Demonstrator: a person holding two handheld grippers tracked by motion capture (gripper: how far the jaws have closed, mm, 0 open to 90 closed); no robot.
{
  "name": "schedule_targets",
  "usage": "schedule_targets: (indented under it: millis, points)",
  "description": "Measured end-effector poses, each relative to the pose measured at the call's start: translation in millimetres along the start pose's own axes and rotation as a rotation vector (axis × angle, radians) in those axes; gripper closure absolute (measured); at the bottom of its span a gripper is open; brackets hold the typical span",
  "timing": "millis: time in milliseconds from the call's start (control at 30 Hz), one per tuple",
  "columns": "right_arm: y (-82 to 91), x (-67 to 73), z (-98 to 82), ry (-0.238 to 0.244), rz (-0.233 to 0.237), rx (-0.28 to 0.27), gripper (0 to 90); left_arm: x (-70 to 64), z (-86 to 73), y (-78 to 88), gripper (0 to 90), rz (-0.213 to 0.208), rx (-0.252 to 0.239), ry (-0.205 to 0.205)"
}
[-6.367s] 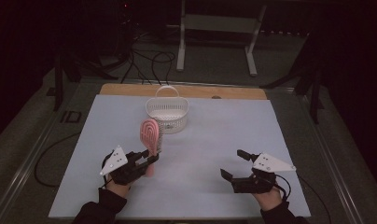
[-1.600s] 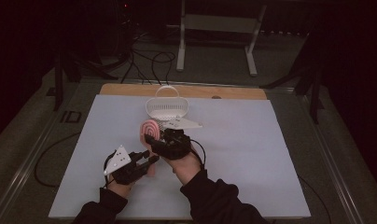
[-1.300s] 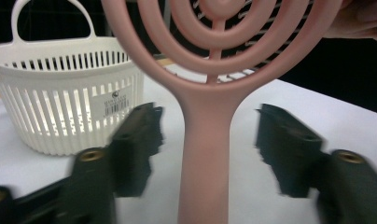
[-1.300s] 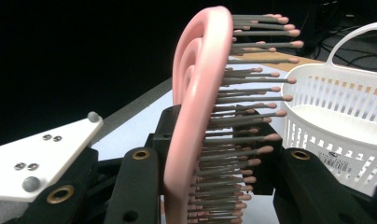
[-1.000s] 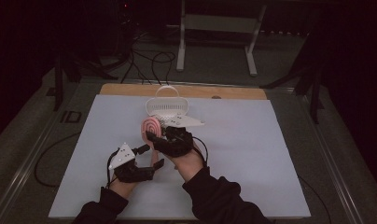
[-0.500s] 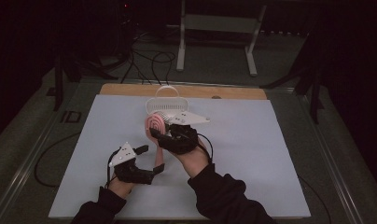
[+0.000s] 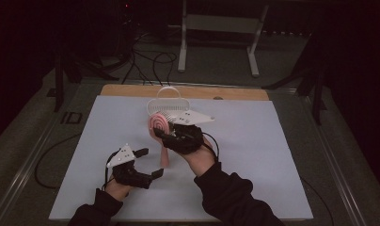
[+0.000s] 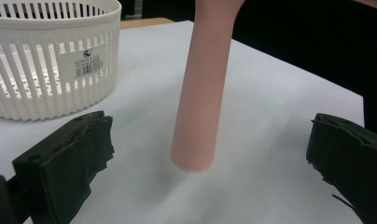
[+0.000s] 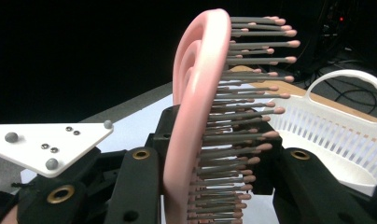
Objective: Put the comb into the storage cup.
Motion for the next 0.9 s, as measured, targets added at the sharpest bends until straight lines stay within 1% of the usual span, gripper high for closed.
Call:
schedule_targets:
  millis: [33,167,233,267,367,500,600,700,800,900]
  points:
    - [0.4,-0.2,0.4,0.004,0.003,-0.001,64.2,0.3,-0.8,1.4,0.0,0.004,0.003,-0.006]
    - [2.0,-2.2,2.4,0.024,0.002,-0.005,64.2,0.4,-3.2,6.9,0.0,0.001,0.017,-0.007]
    - [3.0,-3.1,3.5,0.033,0.0,-0.004,64.2,0.6,-3.8,9.7,0.0,0.002,0.018,-0.011]
    - [3.5,-3.5,4.0,0.035,0.001,-0.004,64.2,0.4,-3.9,10.7,0.0,0.002,0.015,-0.007]
    - [4.7,-4.3,6.3,0.04,0.009,-0.012,64.2,0.6,-5.3,13.7,0.0,0.006,0.02,-0.013]
    - [6.5,-5.3,9.4,0.064,0.011,-0.016,64.2,0.5,-6.1,17.2,0.0,0.008,0.022,-0.016]
    - [7.9,-7.8,12.8,0.073,0.008,-0.023,64.2,1.8,-7.8,19.9,0.0,0.011,0.031,-0.024]
    - [9.6,-10.8,16.7,0.077,0.002,-0.028,64.3,3.0,-10.4,22.7,0.0,0.01,0.042,-0.022]
    - [11.4,-13.7,21.2,0.074,-0.003,-0.038,64.2,4.1,-13.0,25.7,0.0,0.012,0.051,-0.026]
    - [12.8,-16.5,25.0,0.089,-0.006,-0.043,64.3,5.0,-15.4,29.4,0.0,0.017,0.058,-0.031]
Point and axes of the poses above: each handheld gripper's, and its own axes: y roughly backward along the jaws, z roughly out of its top, x roughly to its left, the point moved 10 cm from there along -y, roughly forward along the jaws, and after that the axes turned 5 degrees about -x, right-handed, at the moved point
